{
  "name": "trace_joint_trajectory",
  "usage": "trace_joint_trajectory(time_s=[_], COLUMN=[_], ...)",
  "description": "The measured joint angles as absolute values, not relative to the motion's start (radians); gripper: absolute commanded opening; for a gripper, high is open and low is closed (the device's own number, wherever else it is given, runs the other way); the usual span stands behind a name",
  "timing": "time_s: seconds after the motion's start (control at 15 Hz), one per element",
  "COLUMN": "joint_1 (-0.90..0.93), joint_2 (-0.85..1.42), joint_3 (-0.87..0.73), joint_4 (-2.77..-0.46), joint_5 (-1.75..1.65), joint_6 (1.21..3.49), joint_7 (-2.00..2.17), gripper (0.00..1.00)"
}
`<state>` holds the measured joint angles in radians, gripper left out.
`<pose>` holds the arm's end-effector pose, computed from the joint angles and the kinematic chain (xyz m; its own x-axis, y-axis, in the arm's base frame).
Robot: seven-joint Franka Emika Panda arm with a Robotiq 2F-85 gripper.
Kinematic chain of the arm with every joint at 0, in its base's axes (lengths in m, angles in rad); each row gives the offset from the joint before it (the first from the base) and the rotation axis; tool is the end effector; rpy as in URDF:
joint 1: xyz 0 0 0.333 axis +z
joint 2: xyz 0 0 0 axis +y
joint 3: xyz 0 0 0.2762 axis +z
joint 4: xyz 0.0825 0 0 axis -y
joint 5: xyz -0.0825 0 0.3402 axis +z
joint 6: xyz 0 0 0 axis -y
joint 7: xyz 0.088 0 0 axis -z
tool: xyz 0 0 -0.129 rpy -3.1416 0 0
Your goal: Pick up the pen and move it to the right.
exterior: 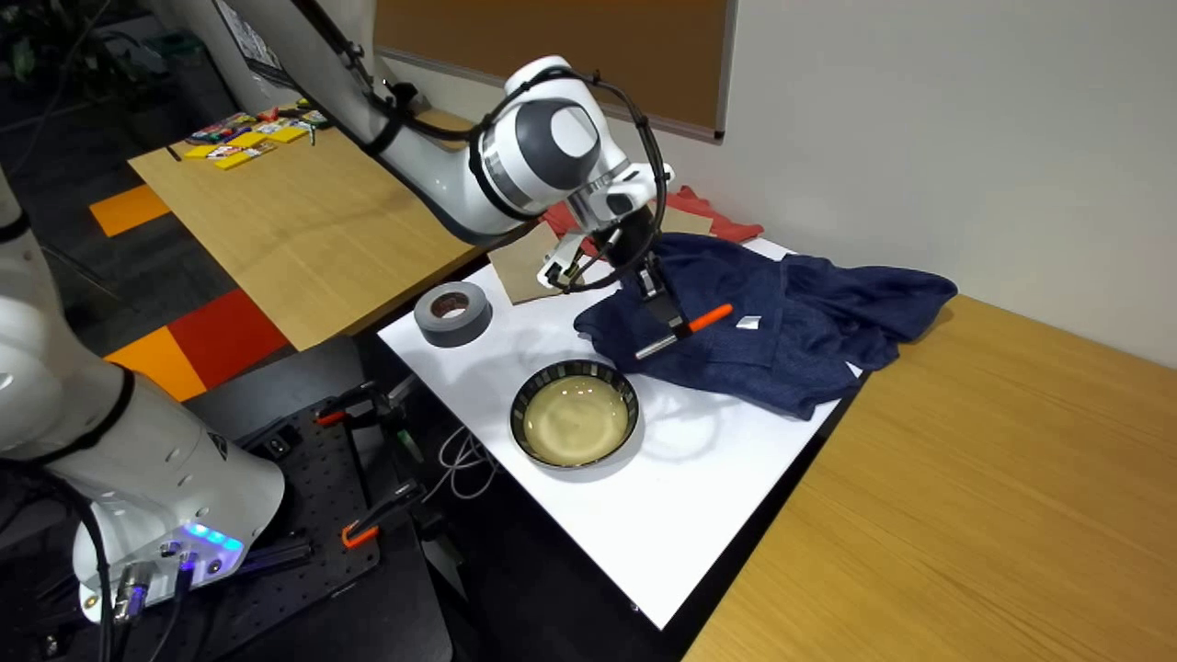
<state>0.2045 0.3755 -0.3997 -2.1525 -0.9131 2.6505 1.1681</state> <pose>0.5341 -0.0943 0.2220 0.8127 -0.3697 0.4504 -0.5443 -0.7577 0.3601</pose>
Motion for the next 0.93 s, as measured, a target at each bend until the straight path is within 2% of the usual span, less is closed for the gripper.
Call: trace_joint_trajectory(time_s=[0.33,0.93], joint_1=[0.066,-0.06], joint_2=[0.474,0.629], joint_3=[-0.344,-0.325], joint_4=[-2.079,-2.017], joint_5=[-0.913,-0.894], joint_6=[2.661,2.798], joint_7=[1.148,0.954], gripper=[0.04,0.04])
